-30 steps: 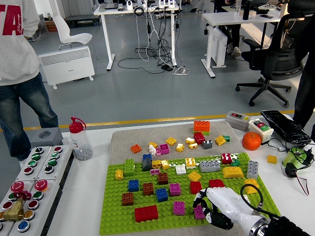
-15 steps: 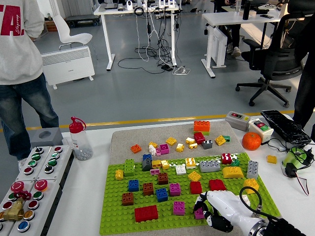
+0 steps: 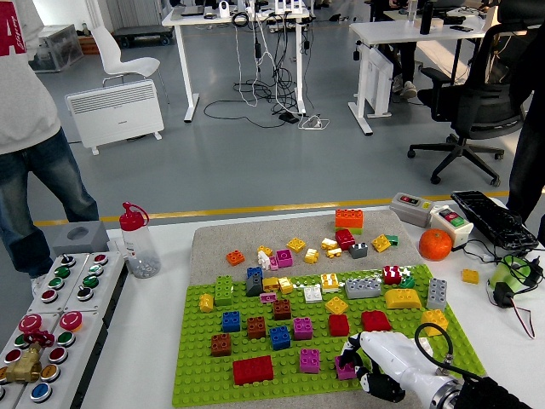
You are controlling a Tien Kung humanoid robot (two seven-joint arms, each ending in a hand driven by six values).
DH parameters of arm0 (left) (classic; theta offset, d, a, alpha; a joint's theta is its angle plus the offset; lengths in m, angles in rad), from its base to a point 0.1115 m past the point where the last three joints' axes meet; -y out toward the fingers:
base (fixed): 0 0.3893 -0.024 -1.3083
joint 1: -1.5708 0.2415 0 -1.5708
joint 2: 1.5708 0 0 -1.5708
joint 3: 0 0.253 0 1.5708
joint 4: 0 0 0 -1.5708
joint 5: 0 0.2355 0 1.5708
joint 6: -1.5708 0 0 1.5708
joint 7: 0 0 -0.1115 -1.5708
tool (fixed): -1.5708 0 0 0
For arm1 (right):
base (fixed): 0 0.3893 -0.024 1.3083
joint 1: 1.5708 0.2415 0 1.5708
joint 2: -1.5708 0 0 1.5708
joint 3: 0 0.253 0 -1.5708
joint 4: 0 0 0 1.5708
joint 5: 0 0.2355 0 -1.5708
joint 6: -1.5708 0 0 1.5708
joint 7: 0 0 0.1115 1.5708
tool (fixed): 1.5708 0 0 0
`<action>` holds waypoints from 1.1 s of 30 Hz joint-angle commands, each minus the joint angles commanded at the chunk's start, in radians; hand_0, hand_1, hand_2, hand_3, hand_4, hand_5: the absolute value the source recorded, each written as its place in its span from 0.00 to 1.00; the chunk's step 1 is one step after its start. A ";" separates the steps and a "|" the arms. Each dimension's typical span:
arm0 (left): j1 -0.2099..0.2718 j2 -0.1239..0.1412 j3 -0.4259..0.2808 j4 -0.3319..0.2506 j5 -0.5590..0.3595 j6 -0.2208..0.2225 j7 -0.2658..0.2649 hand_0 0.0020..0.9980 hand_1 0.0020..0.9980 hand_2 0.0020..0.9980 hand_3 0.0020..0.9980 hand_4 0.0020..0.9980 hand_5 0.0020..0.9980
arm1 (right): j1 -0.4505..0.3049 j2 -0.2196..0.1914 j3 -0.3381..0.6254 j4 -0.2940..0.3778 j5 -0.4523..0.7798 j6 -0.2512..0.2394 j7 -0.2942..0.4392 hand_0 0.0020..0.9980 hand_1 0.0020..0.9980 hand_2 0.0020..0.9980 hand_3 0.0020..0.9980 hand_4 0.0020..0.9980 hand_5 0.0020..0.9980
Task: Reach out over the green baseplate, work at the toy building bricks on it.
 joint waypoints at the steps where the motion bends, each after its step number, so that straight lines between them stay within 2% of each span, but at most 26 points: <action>1: 0.000 0.000 0.000 0.000 0.000 0.000 0.000 0.67 0.61 0.56 0.47 0.24 1.00 | 0.000 0.000 0.000 -0.001 0.000 0.001 -0.001 0.17 0.23 0.58 0.51 0.10 0.00; 33: -0.005 0.000 -0.003 0.000 0.003 0.000 0.001 0.67 0.61 0.56 0.47 0.24 1.00 | 0.004 0.004 -0.001 -0.014 0.006 0.026 -0.023 0.18 0.25 0.58 0.52 0.07 0.00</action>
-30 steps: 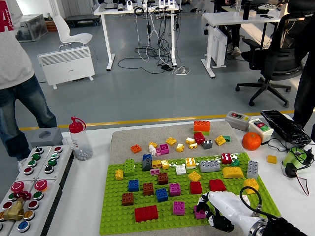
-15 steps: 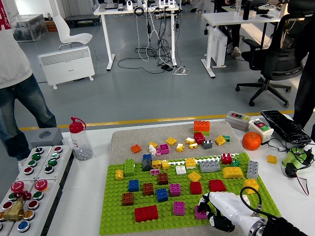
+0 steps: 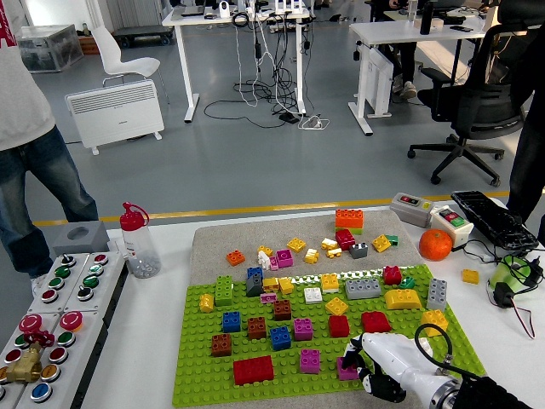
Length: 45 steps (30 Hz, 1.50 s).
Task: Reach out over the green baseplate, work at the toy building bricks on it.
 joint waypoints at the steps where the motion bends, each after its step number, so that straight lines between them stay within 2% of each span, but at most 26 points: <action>1: 0.000 0.000 0.000 0.000 0.001 0.000 0.000 0.67 0.61 0.56 0.47 0.24 1.00 | 0.000 0.000 0.000 0.001 0.000 0.000 0.000 0.18 0.25 0.58 0.52 0.07 0.00; 6: 0.001 0.000 -0.002 0.000 0.004 0.000 0.002 0.67 0.61 0.56 0.47 0.24 1.00 | -0.004 -0.004 0.007 0.011 -0.001 -0.003 0.003 0.18 0.25 0.58 0.53 0.07 0.00; 11: 0.004 0.000 -0.005 0.000 0.009 0.000 0.003 0.67 0.61 0.56 0.47 0.24 1.00 | -0.017 -0.009 0.031 0.050 -0.009 -0.025 0.002 0.18 0.25 0.58 0.53 0.07 0.00; 12: 0.004 0.000 -0.006 0.000 0.010 0.000 0.003 0.67 0.62 0.57 0.47 0.24 1.00 | -0.020 -0.010 0.036 0.059 -0.014 -0.032 0.000 0.09 0.27 0.57 0.55 0.35 0.12; 17: 0.008 0.000 -0.007 0.000 0.014 0.000 0.005 0.67 0.62 0.57 0.47 0.24 1.00 | -0.023 -0.011 0.039 0.080 -0.063 -0.077 0.004 0.09 0.27 0.57 0.55 0.35 0.12; 18: 0.008 0.000 -0.007 0.000 0.015 0.000 0.005 0.67 0.61 0.57 0.47 0.24 1.00 | -0.022 -0.010 0.037 0.080 -0.081 -0.087 0.006 0.35 0.43 0.66 0.66 0.64 0.26; 23: 0.010 0.000 -0.007 0.000 0.017 0.000 0.006 0.67 0.61 0.57 0.47 0.24 1.00 | -0.016 -0.001 0.028 0.070 -0.130 -0.145 0.009 0.35 0.43 0.66 0.66 0.64 0.26; 24: 0.010 0.000 -0.007 0.000 0.017 0.000 0.006 0.67 0.61 0.57 0.47 0.24 1.00 | -0.014 0.002 0.026 0.066 -0.134 -0.154 0.009 0.68 0.64 0.73 0.72 0.71 0.31; 29: 0.012 0.000 -0.006 0.000 0.016 -0.001 0.005 0.67 0.61 0.57 0.47 0.24 1.00 | -0.007 0.018 0.022 0.047 -0.136 -0.157 -0.007 0.68 0.64 0.73 0.72 0.71 0.31; 30: 0.012 0.000 -0.005 0.000 0.015 -0.001 0.005 0.67 0.61 0.57 0.47 0.24 1.00 | -0.005 0.023 0.020 0.043 -0.137 -0.156 -0.011 0.91 0.77 0.78 0.78 0.72 0.33; 35: 0.011 0.000 -0.003 0.000 0.011 -0.001 0.003 0.67 0.61 0.57 0.47 0.24 1.00 | 0.006 0.049 0.012 0.017 -0.140 -0.157 -0.024 0.91 0.77 0.78 0.78 0.72 0.33; 41: 0.009 0.000 -0.002 0.000 0.008 -0.001 0.003 0.67 0.62 0.57 0.47 0.24 1.00 | 0.035 0.083 0.011 -0.045 -0.150 -0.197 -0.047 0.92 0.78 0.78 0.78 0.72 0.32; 42: 0.008 0.000 -0.002 0.000 0.007 -0.001 0.002 0.67 0.61 0.57 0.47 0.24 1.00 | 0.042 0.090 0.014 -0.059 -0.152 -0.206 -0.050 0.67 0.70 0.73 0.75 0.68 0.28; 45: 0.007 0.000 -0.002 0.000 0.007 0.000 0.002 0.67 0.61 0.57 0.47 0.24 1.00 | 0.059 0.111 0.018 -0.098 -0.157 -0.224 -0.054 0.67 0.70 0.73 0.75 0.68 0.28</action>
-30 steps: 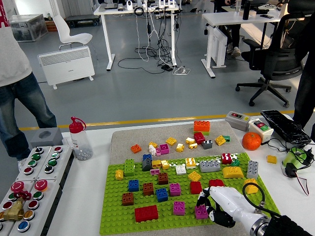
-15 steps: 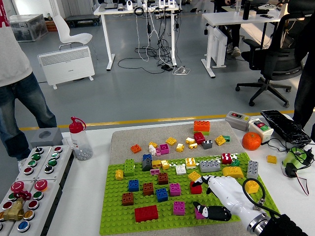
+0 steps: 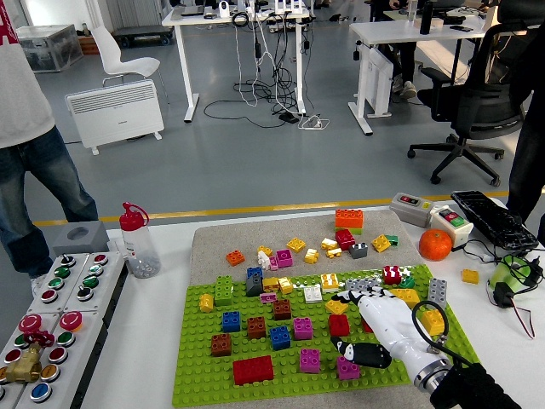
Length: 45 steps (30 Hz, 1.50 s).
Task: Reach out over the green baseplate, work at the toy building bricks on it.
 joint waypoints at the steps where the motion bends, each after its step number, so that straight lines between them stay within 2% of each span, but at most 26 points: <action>1: -0.001 0.000 0.001 0.000 -0.001 0.000 0.000 0.67 0.61 0.57 0.47 0.24 1.00 | 0.007 0.008 0.000 -0.016 -0.003 -0.003 -0.002 0.67 0.70 0.73 0.75 0.68 0.28; 2: -0.001 0.000 0.001 0.000 -0.001 0.000 0.000 0.67 0.61 0.57 0.47 0.24 1.00 | 0.013 0.013 -0.001 -0.028 -0.005 -0.005 -0.004 0.67 0.70 0.73 0.75 0.68 0.28; 3: -0.001 0.000 0.001 0.000 -0.002 0.000 -0.001 0.67 0.61 0.56 0.47 0.24 1.00 | 0.019 0.019 -0.003 -0.040 -0.008 -0.006 -0.006 0.56 0.67 0.73 0.74 0.66 0.25; 9: -0.002 0.000 -0.001 0.000 -0.003 0.001 -0.002 0.67 0.61 0.56 0.47 0.24 1.00 | 0.056 0.047 -0.010 -0.092 -0.028 0.005 -0.026 0.56 0.67 0.73 0.74 0.66 0.25; 12: -0.002 0.000 -0.002 0.000 -0.002 0.002 -0.003 0.67 0.61 0.56 0.47 0.24 1.00 | 0.075 0.056 -0.018 -0.104 -0.027 0.030 -0.040 0.54 0.66 0.72 0.73 0.65 0.23; 30: -0.004 0.000 -0.004 0.000 -0.001 0.002 -0.002 0.67 0.61 0.56 0.46 0.24 1.00 | 0.067 0.009 -0.090 0.053 -0.041 0.117 -0.069 0.54 0.66 0.73 0.72 0.64 0.20; 45: -0.002 0.000 -0.004 0.000 0.005 0.002 0.001 0.67 0.61 0.56 0.46 0.24 1.00 | 0.092 0.032 -0.160 0.046 -0.041 0.133 -0.103 0.58 0.66 0.73 0.72 0.64 0.20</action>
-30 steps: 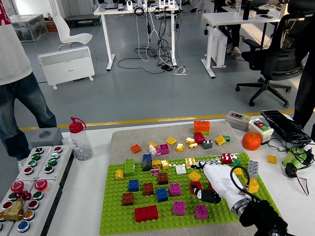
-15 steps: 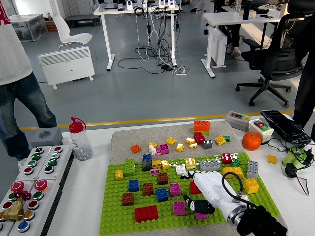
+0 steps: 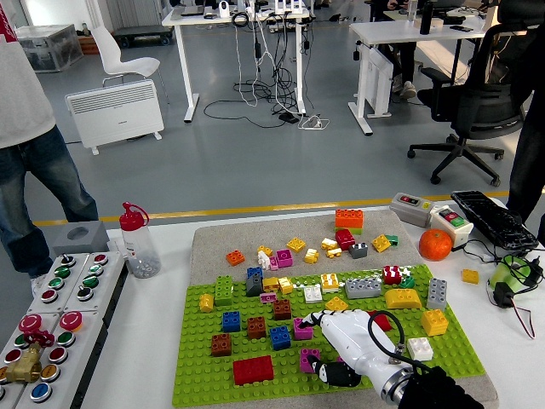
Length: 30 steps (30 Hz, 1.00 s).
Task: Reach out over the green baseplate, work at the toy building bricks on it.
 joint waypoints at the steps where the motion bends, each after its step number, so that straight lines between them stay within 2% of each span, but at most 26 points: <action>1: 0.000 0.000 0.000 0.000 0.001 0.000 0.000 0.67 0.61 0.56 0.46 0.24 1.00 | 0.001 0.003 -0.003 -0.004 0.002 0.002 -0.002 0.60 0.67 0.73 0.72 0.65 0.21; 30: 0.002 0.000 0.005 0.000 -0.004 -0.001 -0.001 0.67 0.61 0.56 0.46 0.24 1.00 | 0.018 0.036 -0.037 -0.080 0.026 0.008 -0.007 0.60 0.67 0.73 0.72 0.67 0.26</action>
